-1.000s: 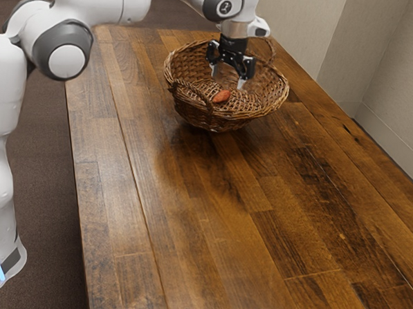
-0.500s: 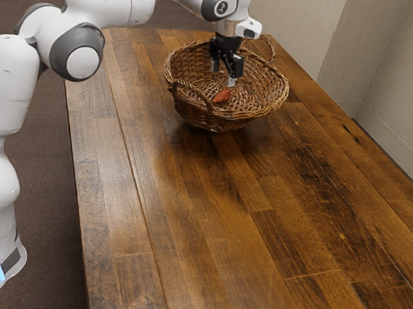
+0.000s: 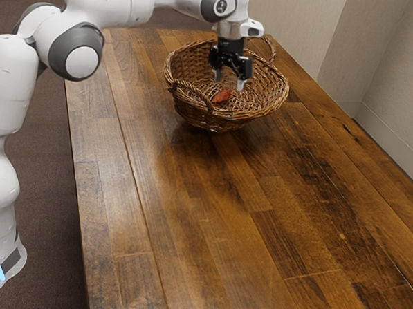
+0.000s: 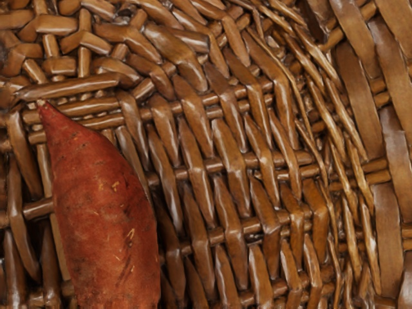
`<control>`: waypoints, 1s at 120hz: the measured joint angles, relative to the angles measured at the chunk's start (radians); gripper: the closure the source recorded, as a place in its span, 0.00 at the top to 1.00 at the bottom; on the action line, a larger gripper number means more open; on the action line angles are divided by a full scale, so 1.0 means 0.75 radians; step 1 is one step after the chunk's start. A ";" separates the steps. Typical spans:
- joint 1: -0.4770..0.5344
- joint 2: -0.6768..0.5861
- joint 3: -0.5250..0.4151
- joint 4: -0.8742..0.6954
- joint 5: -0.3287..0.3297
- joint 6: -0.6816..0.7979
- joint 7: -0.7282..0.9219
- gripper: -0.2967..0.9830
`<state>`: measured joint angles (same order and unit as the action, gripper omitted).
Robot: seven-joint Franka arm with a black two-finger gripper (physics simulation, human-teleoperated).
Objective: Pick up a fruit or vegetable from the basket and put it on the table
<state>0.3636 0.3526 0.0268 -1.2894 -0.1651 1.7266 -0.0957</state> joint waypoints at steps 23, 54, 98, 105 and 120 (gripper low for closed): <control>-0.009 -0.002 0.014 -0.007 -0.005 -0.001 -0.129 0.76; 0.012 0.020 0.016 -0.006 -0.004 -0.001 -0.252 0.76; 0.037 0.075 0.008 0.010 -0.004 0.001 -0.355 0.76; 0.037 0.084 0.008 0.012 -0.004 0.003 -0.367 0.76; 0.037 0.101 0.007 0.014 -0.004 0.007 -0.388 0.76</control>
<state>0.3912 0.4284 0.0322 -1.2788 -0.1680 1.7321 -0.3870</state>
